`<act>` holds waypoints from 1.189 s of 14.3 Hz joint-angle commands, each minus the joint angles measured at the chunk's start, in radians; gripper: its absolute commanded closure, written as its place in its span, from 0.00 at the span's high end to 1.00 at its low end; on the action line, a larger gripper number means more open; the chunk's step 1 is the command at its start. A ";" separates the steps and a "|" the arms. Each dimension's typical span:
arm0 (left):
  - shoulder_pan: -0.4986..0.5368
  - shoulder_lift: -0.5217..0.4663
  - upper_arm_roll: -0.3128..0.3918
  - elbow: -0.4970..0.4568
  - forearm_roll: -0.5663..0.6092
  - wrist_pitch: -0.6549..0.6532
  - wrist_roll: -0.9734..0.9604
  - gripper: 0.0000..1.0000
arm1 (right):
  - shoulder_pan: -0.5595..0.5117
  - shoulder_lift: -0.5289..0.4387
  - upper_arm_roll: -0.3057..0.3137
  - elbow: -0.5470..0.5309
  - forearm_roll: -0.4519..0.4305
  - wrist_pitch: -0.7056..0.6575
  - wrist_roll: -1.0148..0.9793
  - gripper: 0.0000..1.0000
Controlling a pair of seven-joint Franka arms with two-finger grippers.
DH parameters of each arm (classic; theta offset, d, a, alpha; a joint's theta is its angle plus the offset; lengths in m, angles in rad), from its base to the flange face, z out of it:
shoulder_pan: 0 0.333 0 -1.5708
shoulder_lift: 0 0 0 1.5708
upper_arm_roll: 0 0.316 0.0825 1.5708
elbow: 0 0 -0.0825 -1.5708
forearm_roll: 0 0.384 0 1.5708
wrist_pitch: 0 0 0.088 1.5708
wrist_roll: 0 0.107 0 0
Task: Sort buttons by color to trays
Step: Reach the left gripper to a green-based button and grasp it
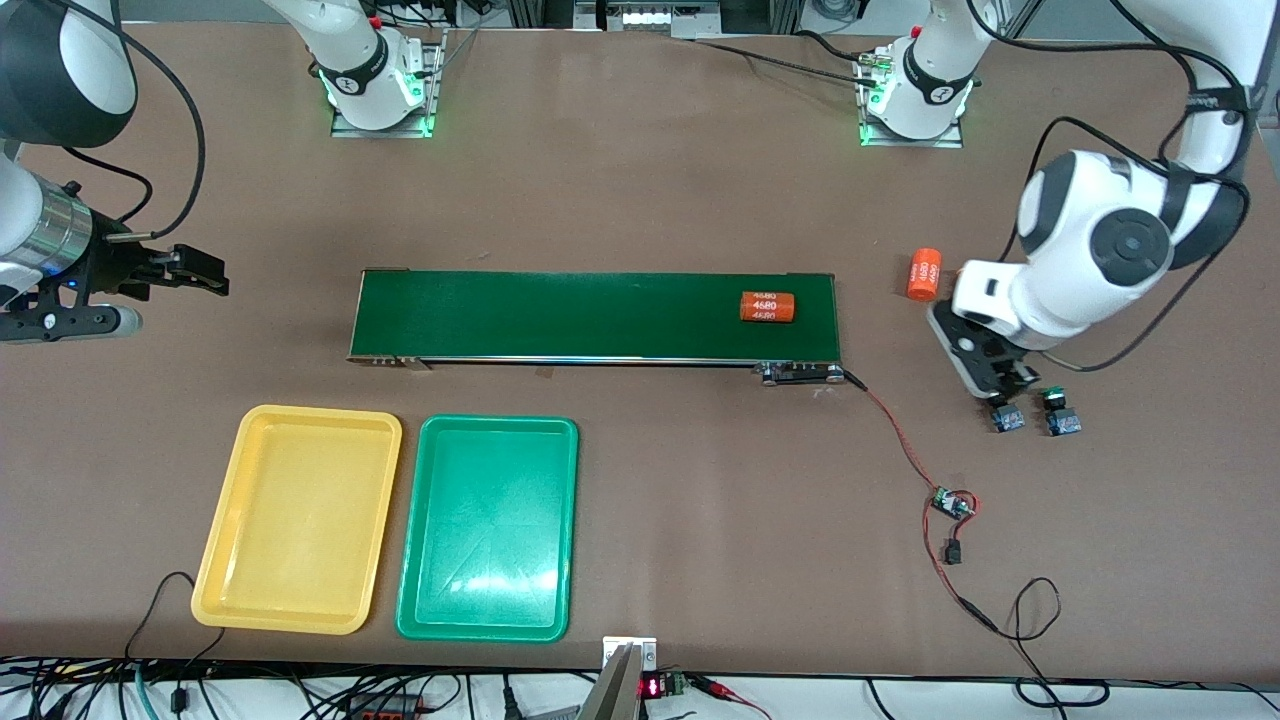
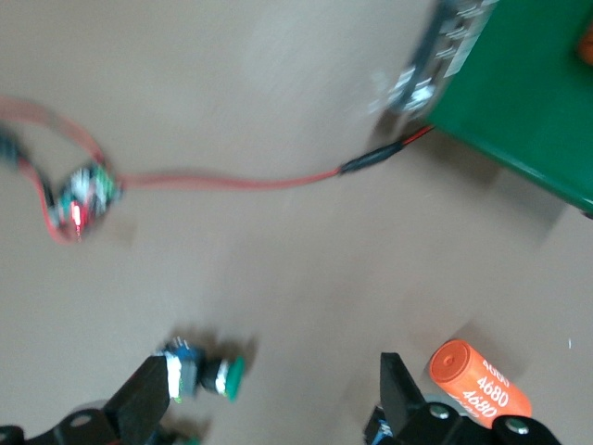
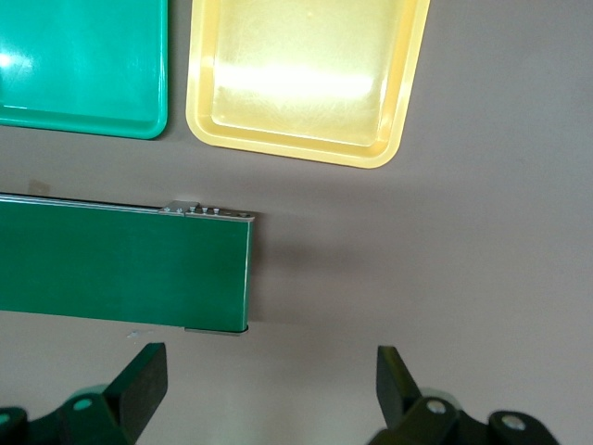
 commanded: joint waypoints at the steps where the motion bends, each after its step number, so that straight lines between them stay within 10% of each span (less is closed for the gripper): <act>1: -0.011 0.040 0.048 0.003 0.006 -0.005 -0.281 1.00 | -0.004 0.009 -0.001 0.019 0.017 -0.005 0.015 1.00; 6: -0.006 0.091 0.076 0.008 0.003 0.004 -0.796 1.00 | -0.006 0.009 -0.003 0.019 0.019 -0.006 0.015 1.00; 17: 0.007 0.314 0.194 0.164 -0.064 0.156 -0.862 1.00 | -0.006 0.009 -0.001 0.019 0.022 0.002 0.023 1.00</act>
